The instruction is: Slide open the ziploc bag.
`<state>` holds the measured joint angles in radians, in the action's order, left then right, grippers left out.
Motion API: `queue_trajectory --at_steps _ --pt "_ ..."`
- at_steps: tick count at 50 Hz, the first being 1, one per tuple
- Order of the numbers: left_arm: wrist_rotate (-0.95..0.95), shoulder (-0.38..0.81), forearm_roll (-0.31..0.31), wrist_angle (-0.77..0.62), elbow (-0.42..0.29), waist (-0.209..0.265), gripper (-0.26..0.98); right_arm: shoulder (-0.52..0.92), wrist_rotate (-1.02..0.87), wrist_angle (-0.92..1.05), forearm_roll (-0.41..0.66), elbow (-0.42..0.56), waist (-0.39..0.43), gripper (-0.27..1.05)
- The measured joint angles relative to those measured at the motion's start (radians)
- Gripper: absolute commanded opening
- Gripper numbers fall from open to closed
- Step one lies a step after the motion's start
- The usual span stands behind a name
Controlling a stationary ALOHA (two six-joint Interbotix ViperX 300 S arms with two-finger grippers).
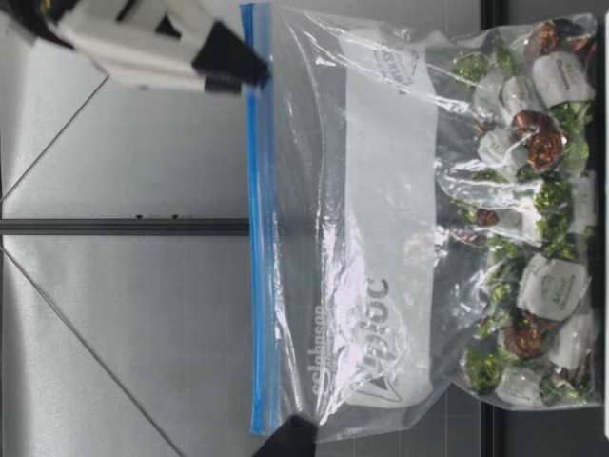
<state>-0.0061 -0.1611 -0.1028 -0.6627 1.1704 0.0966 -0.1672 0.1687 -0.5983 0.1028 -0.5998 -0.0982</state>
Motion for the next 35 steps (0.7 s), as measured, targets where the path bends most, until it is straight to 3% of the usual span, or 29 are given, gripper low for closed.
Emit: queue_trajectory --at_steps 35 --pt "0.003 -0.002 -0.003 0.006 0.002 0.000 -0.14 -0.064 -0.002 0.064 0.000 -0.094 -0.017 -0.10"
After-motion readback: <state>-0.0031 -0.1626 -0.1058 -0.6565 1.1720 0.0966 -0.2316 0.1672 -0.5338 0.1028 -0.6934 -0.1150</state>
